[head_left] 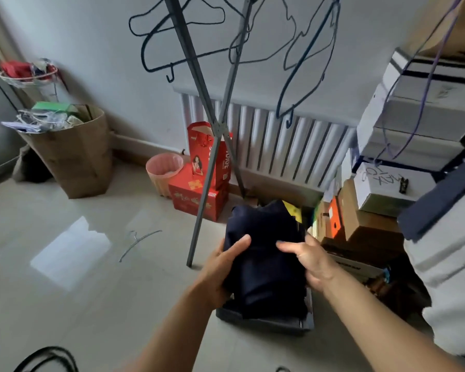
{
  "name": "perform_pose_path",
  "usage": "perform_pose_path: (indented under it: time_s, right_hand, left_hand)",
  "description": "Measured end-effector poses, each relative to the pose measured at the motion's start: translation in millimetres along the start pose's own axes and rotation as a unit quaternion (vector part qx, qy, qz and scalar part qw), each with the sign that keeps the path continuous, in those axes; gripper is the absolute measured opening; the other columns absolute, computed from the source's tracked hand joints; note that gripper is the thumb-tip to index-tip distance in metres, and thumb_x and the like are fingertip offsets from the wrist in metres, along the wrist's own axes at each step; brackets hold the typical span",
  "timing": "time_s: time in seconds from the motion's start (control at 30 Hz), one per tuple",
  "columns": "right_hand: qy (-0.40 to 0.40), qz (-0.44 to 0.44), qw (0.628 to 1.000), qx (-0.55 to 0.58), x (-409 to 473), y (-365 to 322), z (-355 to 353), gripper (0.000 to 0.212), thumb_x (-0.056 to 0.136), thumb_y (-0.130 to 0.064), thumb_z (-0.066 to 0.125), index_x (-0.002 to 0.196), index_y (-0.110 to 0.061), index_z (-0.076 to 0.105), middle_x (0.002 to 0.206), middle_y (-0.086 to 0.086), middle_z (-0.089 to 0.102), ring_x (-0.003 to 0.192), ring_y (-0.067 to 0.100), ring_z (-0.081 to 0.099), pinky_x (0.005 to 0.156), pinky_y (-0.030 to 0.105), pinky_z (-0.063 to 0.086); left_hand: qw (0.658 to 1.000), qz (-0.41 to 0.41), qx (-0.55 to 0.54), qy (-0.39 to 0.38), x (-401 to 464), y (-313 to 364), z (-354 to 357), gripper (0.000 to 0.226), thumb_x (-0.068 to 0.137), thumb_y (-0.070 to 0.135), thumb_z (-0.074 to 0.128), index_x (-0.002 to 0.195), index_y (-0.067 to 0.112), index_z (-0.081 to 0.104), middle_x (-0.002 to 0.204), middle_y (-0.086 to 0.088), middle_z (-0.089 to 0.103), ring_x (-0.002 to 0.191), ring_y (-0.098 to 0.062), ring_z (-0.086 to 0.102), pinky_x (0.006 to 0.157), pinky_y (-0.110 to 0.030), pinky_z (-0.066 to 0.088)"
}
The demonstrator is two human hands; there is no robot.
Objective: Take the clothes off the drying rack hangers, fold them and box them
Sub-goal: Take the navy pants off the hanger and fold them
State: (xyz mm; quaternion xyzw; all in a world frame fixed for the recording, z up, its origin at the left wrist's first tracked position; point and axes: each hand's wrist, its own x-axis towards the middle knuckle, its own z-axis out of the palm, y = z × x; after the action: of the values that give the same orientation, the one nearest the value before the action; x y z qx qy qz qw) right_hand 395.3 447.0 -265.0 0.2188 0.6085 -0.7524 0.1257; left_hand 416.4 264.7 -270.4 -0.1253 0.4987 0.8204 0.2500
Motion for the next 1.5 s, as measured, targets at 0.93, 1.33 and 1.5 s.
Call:
perform_pose_path:
  time_s: [0.93,1.33,1.5]
  right_hand:
    - [0.073,0.135,0.988,-0.005,381.5,277.3,-121.0,0.013,0.072,0.002,0.060,0.076,-0.006,0.050,0.069,0.008,0.045,0.057,0.025,0.050,0.055,0.033,0.041]
    - [0.009,0.212,0.977,0.005,435.4,424.9,-173.6,0.010,0.087,-0.005,0.051,0.082,-0.006,0.060,0.060,0.010,0.058,0.046,0.023,0.060,0.043,0.024,0.050]
    - [-0.032,0.203,0.978,0.041,426.2,453.9,-193.8,0.020,0.082,-0.033,0.068,0.083,-0.013,0.070,0.069,0.008,0.064,0.060,0.019,0.058,0.052,0.024,0.039]
  left_hand:
    - [0.987,-0.128,0.080,0.049,391.5,-238.5,-143.6,0.039,0.090,0.016,0.065,0.125,0.010,0.050,0.101,-0.016,0.067,0.067,-0.022,0.067,0.048,-0.027,0.051]
    - [0.989,-0.120,0.073,0.041,457.7,-385.4,-202.1,0.046,0.092,0.009,0.061,0.130,0.031,0.050,0.121,-0.010,0.061,0.098,-0.028,0.065,0.061,-0.032,0.055]
    - [0.997,-0.078,0.001,0.025,462.6,-428.7,-211.0,0.047,0.090,0.003,0.062,0.128,0.029,0.055,0.123,-0.016,0.063,0.098,-0.032,0.068,0.067,-0.035,0.059]
